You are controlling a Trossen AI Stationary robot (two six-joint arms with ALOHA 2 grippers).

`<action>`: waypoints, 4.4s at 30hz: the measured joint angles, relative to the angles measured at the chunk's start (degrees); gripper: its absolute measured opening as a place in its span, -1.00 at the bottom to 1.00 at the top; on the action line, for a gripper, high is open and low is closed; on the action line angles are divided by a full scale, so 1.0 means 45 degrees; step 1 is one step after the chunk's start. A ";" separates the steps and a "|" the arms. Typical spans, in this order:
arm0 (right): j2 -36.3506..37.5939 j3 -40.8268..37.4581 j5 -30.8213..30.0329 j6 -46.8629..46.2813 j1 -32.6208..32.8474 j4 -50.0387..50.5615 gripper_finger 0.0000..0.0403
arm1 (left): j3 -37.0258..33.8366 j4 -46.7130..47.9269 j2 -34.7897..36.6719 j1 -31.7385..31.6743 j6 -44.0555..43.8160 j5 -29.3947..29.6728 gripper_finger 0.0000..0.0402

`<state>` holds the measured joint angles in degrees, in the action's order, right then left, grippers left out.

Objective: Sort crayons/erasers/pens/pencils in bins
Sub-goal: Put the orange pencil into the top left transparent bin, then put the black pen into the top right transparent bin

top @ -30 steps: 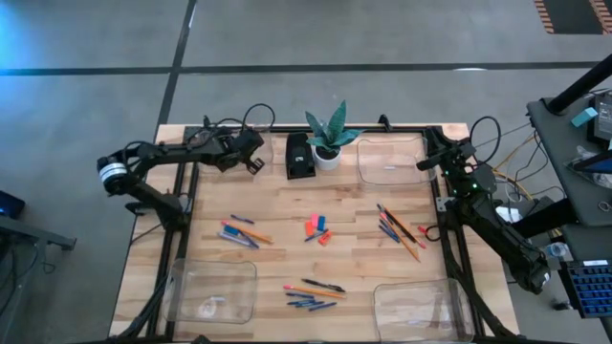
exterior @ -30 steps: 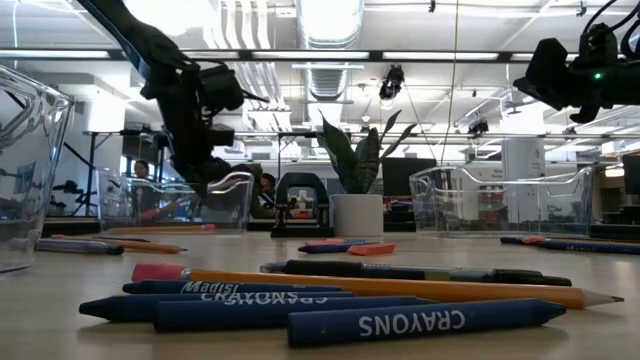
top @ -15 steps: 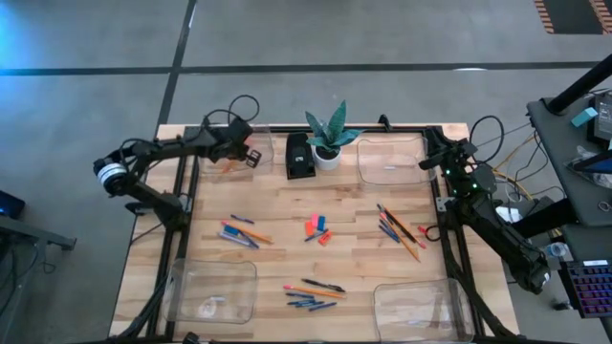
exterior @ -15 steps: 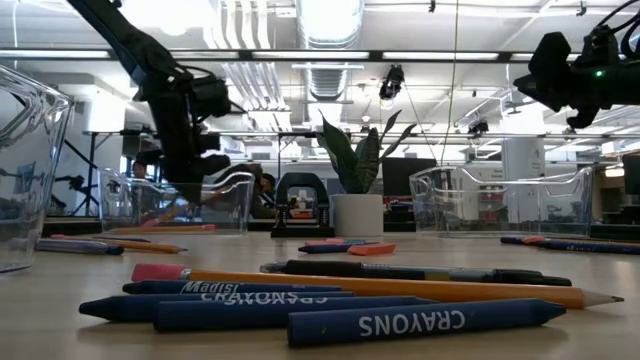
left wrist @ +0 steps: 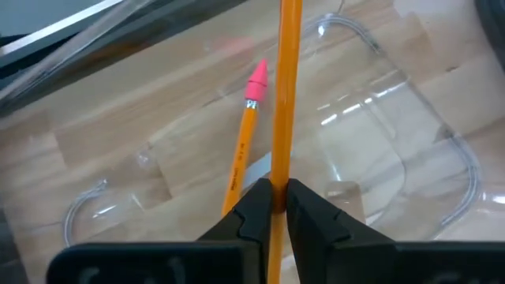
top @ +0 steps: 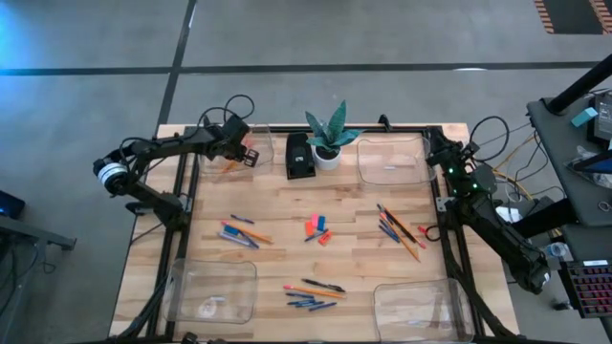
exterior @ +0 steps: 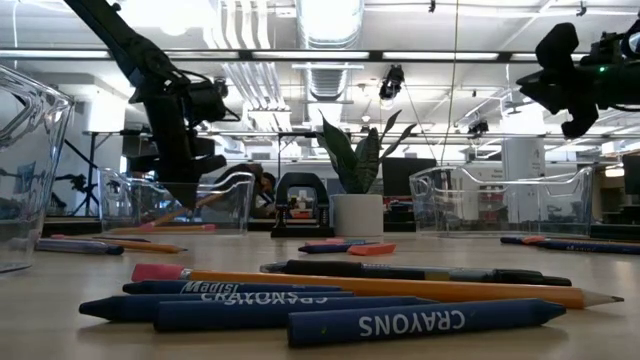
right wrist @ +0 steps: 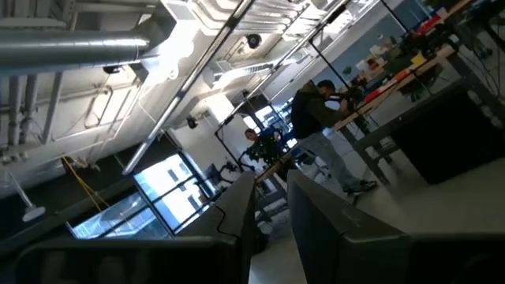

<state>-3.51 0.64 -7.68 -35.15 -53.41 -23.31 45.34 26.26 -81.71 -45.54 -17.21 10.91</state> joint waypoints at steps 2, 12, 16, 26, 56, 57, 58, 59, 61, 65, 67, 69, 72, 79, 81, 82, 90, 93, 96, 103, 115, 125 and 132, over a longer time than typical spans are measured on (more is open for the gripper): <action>0.0000 0.0005 -0.0095 -0.0344 0.0005 0.0005 -0.66 | 0.0000 0.0015 0.0000 0.0000 0.0025 -0.0018 -0.84; -0.0019 0.0001 0.0028 0.0450 0.0000 -0.0239 -0.66 | 0.0105 0.0015 0.0000 0.0005 0.0578 -0.0032 -0.56; -0.0082 0.0356 0.0941 0.1130 0.0004 -0.0227 -0.66 | 0.0439 -0.0057 0.0118 0.0005 0.0579 -0.0032 -0.55; -0.3205 0.4593 0.1536 0.3761 0.0000 0.6415 -0.66 | 0.1174 -0.0083 0.1007 0.0297 0.0559 -0.0878 -0.54; -0.7316 0.7043 0.3706 0.2721 0.5254 0.8649 -0.66 | 0.1093 -0.5197 0.1890 0.8670 0.0622 -0.2012 -0.54; -0.7321 0.7045 0.3708 0.2636 0.5639 0.8648 -0.66 | 0.1083 -0.5354 0.1790 0.8901 0.0626 -0.1974 -0.54; -0.7354 0.7043 0.3694 0.2496 0.6040 0.8659 -0.66 | 0.1083 -0.5638 0.1669 0.9106 0.0627 -0.1970 -0.54; -0.7414 0.7043 0.3680 0.2324 0.6456 0.8669 -0.66 | 0.1083 -0.5825 0.1547 0.9276 0.0629 -0.1968 -0.54; -0.7557 0.7045 0.3687 0.1961 0.7289 0.8688 -0.66 | 0.1079 -0.5876 0.1305 0.9562 0.0631 -0.1970 -0.54; -0.7851 0.7043 0.3691 0.1045 0.8954 0.8772 -0.66 | 0.1073 -0.6072 0.0763 0.9918 0.0611 -0.1939 -0.54; -0.8019 0.7043 0.3699 0.0420 0.9739 0.8914 -0.66 | 0.1073 -0.6160 0.0487 1.0069 0.0607 -0.1912 -0.54; -0.8177 0.7043 0.3701 -0.0292 1.0461 0.9213 -0.66 | 0.1073 -0.6126 0.0256 1.0188 0.0593 -0.1911 -0.54; -0.8403 0.7043 0.3703 -0.1402 1.1373 1.0121 -0.66 | 0.1073 -0.6125 -0.0065 1.0343 0.0586 -0.1898 -0.54; -0.8900 0.7043 0.3685 -0.4615 1.2852 1.3365 -0.66 | 0.1069 -0.6203 -0.0481 1.0533 0.0563 -0.1579 -0.54; -0.9120 0.7043 0.3646 -0.5386 1.3179 1.4208 -0.66 | 0.1064 -0.6198 -0.0486 1.0559 0.0568 -0.1567 -0.54; -0.9260 0.7043 0.3562 -0.5716 1.3323 1.4583 -0.66 | 0.1064 -0.6211 -0.0486 1.0564 0.0568 -0.1558 -0.54; -1.0781 0.7044 0.2278 -0.6740 1.3922 1.6518 -0.66 | 0.1064 -0.6414 -0.0486 1.0578 0.0573 -0.1541 -0.54; -1.1521 0.7046 0.2239 -0.6734 1.3930 1.6490 -0.61 | 0.1064 -0.6406 -0.0486 1.0574 0.0573 -0.1538 -0.54; -1.2227 0.7048 0.2291 -0.6729 1.3930 1.6483 -0.49 | 0.1064 -0.6402 -0.0486 1.0574 0.0578 -0.1541 -0.54; -1.3337 0.7048 0.2385 -0.6320 1.3925 1.6483 -0.21 | 0.1064 -0.6407 -0.0486 1.0574 0.0578 -0.1528 -0.54; -1.3576 0.7048 0.2414 -0.5768 1.3925 1.5972 -0.21 | 0.1062 -0.6407 -0.0486 1.0574 0.0578 -0.1329 -0.54; -1.3595 0.7000 0.2384 -0.5394 1.3925 1.5609 -0.32 | 0.0984 -0.6405 -0.0486 1.0574 0.0578 -0.1329 -0.54; -1.3602 0.6879 0.2367 -0.5384 1.3925 1.5510 -0.36 | 0.0879 -0.6402 -0.0486 1.0574 0.0559 -0.1329 -0.54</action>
<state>-64.72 31.60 2.97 -59.37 9.26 46.49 49.30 -2.55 -83.90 2.04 -14.70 4.93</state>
